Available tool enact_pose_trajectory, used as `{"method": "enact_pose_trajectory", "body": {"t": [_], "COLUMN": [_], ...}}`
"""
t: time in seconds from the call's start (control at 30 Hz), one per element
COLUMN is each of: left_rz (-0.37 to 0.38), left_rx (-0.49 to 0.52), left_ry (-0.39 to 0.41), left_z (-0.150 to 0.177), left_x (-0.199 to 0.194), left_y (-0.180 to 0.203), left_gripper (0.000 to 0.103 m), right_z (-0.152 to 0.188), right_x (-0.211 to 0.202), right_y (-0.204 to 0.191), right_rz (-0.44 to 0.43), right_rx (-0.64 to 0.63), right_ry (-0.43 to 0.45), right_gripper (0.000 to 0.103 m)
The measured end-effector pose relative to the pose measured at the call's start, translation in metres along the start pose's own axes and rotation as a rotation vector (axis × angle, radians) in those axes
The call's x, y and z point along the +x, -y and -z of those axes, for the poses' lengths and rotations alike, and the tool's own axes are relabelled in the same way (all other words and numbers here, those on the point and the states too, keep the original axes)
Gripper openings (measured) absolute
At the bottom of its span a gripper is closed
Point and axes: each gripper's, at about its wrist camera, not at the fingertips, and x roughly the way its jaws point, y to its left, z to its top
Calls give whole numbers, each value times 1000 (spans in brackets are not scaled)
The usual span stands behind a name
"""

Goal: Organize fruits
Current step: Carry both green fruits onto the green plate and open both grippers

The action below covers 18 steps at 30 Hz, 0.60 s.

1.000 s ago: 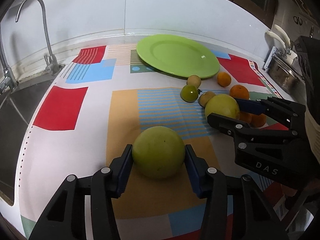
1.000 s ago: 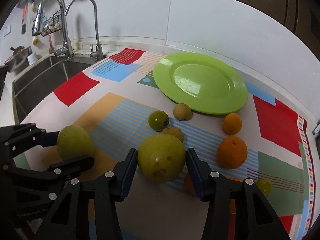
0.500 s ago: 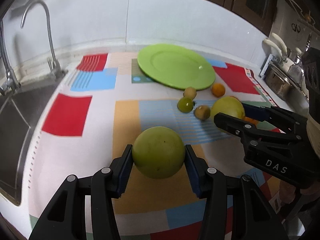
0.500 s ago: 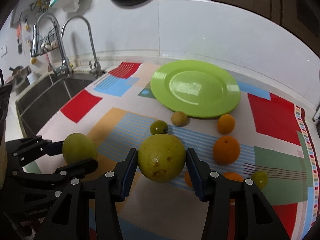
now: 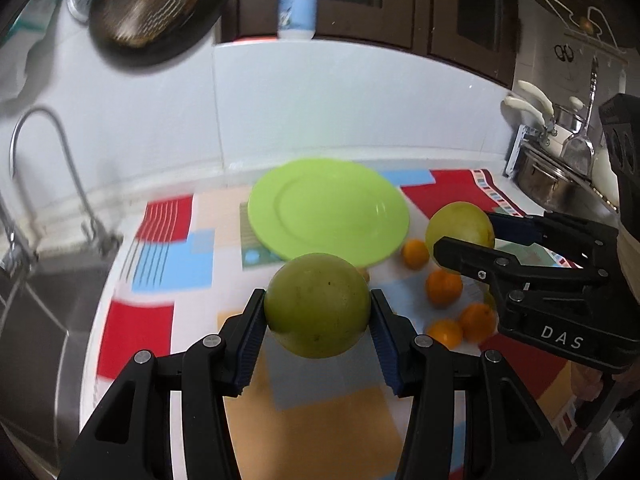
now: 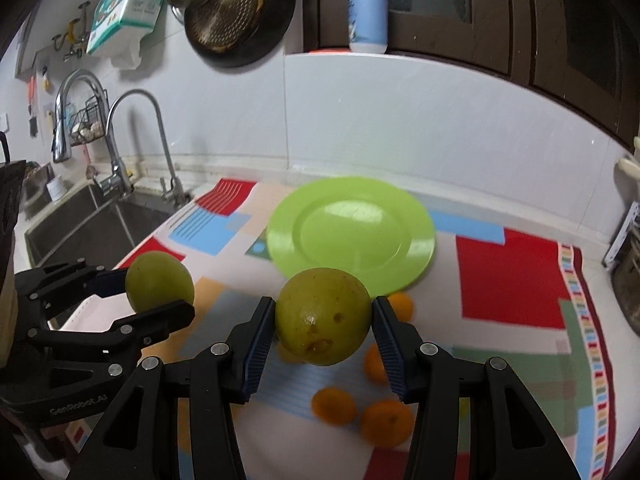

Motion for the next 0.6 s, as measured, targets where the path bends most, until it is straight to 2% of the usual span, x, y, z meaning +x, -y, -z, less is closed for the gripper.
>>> {"method": "enact_pose_trajectory", "body": {"t": [0.27,0.6], "left_rz": [16,42], "left_rx": [23,50], "left_ry": [8,-56], "left_z": [-32,-53], "left_x": [35,107], "left_y": [2,-2], "left_gripper": [50,50], "right_z": [-31,-50], "right_x": [29,92], "right_y": [24,47], "right_rz": [-6,-25], "right_rx": [-20,-44], "right_ry": [-18,-95], "right_gripper": [50,50]}}
